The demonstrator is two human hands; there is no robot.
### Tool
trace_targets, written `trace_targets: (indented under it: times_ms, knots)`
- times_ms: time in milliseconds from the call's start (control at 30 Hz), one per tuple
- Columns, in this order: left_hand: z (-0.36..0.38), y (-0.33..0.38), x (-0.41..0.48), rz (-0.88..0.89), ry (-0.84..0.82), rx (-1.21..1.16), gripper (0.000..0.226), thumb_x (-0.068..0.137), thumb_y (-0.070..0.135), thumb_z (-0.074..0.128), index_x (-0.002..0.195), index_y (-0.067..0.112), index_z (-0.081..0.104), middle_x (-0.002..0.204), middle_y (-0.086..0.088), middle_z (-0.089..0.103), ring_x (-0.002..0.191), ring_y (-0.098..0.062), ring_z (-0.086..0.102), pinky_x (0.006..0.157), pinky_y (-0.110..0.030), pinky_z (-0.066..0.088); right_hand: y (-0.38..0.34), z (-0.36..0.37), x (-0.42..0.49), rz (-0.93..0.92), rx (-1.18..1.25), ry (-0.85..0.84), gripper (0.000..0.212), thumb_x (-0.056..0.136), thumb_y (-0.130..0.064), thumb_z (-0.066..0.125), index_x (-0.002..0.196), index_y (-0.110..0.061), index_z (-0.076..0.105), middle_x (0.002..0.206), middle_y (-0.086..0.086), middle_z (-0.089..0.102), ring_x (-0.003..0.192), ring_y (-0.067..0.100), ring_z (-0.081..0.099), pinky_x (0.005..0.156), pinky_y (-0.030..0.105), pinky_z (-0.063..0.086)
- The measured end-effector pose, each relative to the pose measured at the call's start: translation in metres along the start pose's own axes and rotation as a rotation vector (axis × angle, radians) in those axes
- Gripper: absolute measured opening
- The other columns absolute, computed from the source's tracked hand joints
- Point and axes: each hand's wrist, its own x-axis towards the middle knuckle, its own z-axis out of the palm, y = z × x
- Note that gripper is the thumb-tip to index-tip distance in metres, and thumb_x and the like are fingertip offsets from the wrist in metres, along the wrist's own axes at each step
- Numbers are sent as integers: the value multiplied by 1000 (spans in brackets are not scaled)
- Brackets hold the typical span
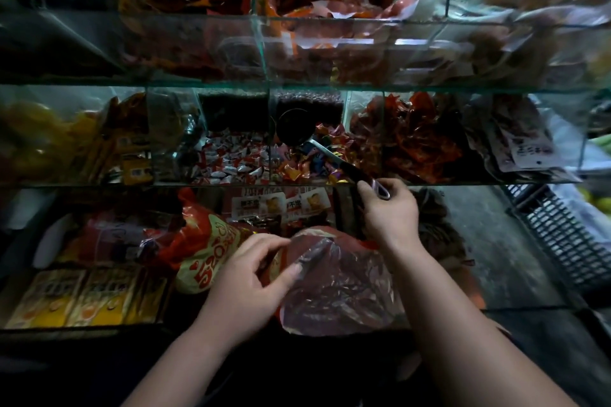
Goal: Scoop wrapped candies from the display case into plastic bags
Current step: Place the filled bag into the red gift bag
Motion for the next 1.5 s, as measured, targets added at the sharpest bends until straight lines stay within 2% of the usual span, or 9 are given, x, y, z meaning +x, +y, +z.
trace_targets:
  times_ms: [167, 333, 633, 800, 900, 1067, 1233, 1333, 1500]
  knots:
    - [18, -8, -29, -261, -112, 242, 85, 66, 84, 63, 136, 51, 27, 119, 41, 25, 111, 4, 38, 92, -26, 39, 25, -36, -34, -263, -536, -40, 70, 68, -84, 57, 118, -35, 45, 87, -16, 60, 78, 8, 60, 62, 33, 53]
    - [25, -11, -23, -293, -18, 371, 19, 91, 37, 58, 84, 29, 42, 92, 14, 48, 77, -7, 53, 64, -31, 47, 40, -31, -49, -259, -881, -376, 53, 82, -59, 65, 129, -39, 51, 118, -5, 64, 109, 21, 63, 84, 39, 57]
    - [-57, 1, -18, -265, 147, 279, 24, 78, 7, 63, 70, 15, 42, 53, 6, 50, 50, -10, 43, 51, -34, 35, 11, -78, -42, -134, -459, -263, 16, 74, -14, 64, 69, -24, 75, 55, -8, 69, 57, 11, 68, 59, 26, 54]
    - [-61, 6, -24, -75, 140, -412, 18, 85, 28, 76, 96, 24, 62, 87, 4, 73, 70, 1, 64, 66, -12, 49, -14, -79, -48, 70, -51, -317, 18, 66, -14, 59, 50, -9, 67, 44, 9, 59, 39, 24, 57, 47, 30, 49]
    - [-59, -6, -27, -31, 20, -494, 65, 75, 13, 89, 128, 28, 54, 121, 5, 71, 108, 1, 67, 85, -12, 51, -23, -89, -49, 208, 198, -347, 37, 76, 1, 57, 42, -11, 66, 43, 12, 54, 35, 24, 56, 42, 28, 50]
    - [-54, -2, -16, -50, 347, -311, 18, 90, 9, 74, 87, 27, 74, 83, 13, 77, 76, -2, 72, 62, -9, 51, -32, -101, -45, 194, 434, -530, 16, 70, -17, 75, 75, -1, 76, 67, 20, 68, 50, 23, 65, 45, 26, 53]
    - [-81, 6, 11, -113, 396, -693, 10, 86, 36, 70, 83, 26, 68, 108, -36, 66, 92, -40, 64, 86, -65, 52, -27, -103, -36, -106, 289, -660, 28, 81, -20, 83, 107, -18, 75, 93, 12, 73, 81, 17, 70, 66, 25, 54]
    - [-88, 16, 26, -75, 391, -839, 8, 85, 33, 72, 91, 28, 73, 107, -21, 74, 92, -31, 73, 74, -50, 62, -28, -80, -38, -196, 275, -697, 31, 85, -25, 76, 116, -22, 74, 114, 7, 77, 104, 17, 73, 83, 26, 58]
    - [-103, 7, 49, -116, 483, -681, 8, 95, 29, 68, 91, 22, 71, 88, -4, 77, 78, -22, 74, 67, -38, 62, -34, -49, -30, -302, 338, -349, 23, 94, -34, 67, 88, -12, 72, 82, -2, 73, 71, 14, 64, 64, 32, 52]
